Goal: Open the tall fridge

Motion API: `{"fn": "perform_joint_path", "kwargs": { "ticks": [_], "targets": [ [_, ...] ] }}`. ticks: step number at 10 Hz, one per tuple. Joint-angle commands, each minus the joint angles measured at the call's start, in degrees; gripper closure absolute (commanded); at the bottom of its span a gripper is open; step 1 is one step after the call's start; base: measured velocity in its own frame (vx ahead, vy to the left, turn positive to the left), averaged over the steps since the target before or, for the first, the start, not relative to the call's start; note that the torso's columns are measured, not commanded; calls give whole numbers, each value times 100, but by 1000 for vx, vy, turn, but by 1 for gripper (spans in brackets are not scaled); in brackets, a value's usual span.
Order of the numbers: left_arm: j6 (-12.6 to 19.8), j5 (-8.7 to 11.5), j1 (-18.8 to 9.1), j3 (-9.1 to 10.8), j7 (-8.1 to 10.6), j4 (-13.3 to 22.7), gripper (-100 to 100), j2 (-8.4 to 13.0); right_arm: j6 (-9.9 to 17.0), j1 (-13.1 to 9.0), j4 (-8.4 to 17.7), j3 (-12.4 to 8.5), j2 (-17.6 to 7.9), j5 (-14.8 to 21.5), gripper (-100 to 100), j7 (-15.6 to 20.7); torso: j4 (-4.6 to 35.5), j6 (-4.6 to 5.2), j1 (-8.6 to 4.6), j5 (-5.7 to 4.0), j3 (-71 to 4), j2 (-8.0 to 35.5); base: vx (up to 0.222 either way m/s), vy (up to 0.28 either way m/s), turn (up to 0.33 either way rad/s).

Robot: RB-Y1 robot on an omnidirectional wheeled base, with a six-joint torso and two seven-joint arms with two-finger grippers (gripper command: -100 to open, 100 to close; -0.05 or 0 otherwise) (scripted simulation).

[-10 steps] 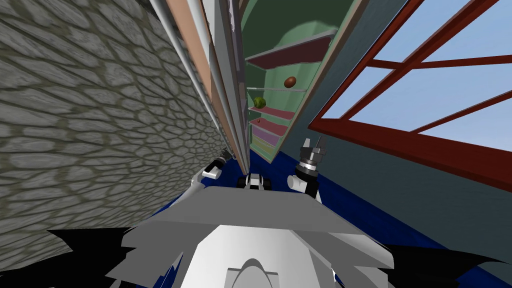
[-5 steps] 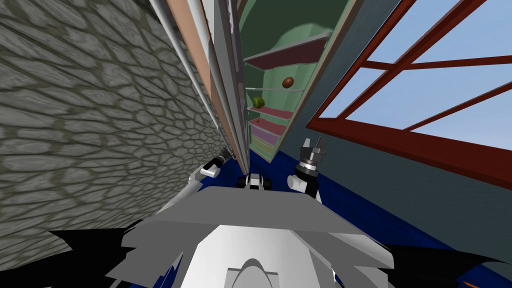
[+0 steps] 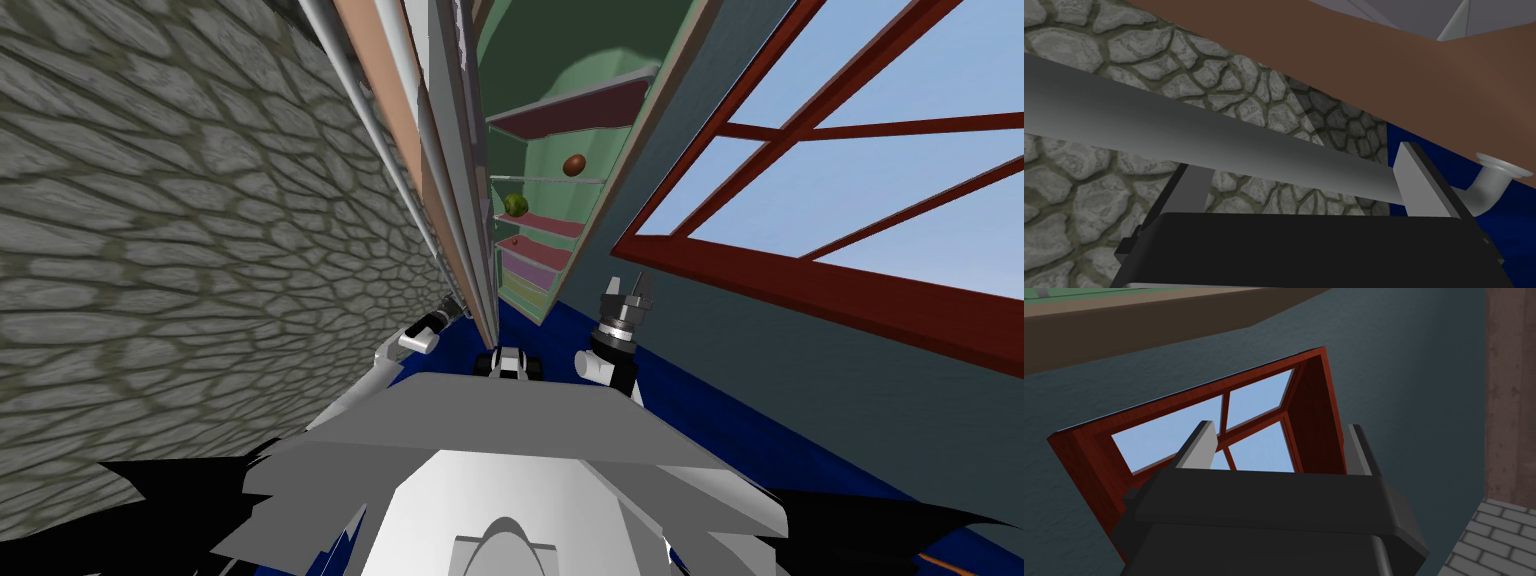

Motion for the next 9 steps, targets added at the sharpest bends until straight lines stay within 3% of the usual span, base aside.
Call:
{"fn": "perform_joint_path", "kwargs": {
  "ticks": [1, 3, 5, 9],
  "targets": [
    [-31, 12, 48, -112, 30, -100, 100, 85, 0, 0, 0, 0, 0, 0, 0, 0, 4, 2, -3, -7, 1, 2, 29, 174, -59],
    [-66, 18, 89, -218, 51, -203, 100, 177, 0, 0, 0, -3, -4, 0, 0, 0, 12, 21, 46, -12, -14, -21, 18, 313, -123],
    [-100, 23, 131, -325, 73, -307, 100, 269, 0, 1, 0, -3, -3, 0, 0, 0, 8, 11, -24, -14, -4, -12, 4, 257, -73],
    [-170, 33, 214, -539, 116, -513, 100, 453, 0, 0, 0, -2, -2, 0, 0, 0, 13, 10, -25, -18, 2, 7, 9, 236, -85]
  ]
}}
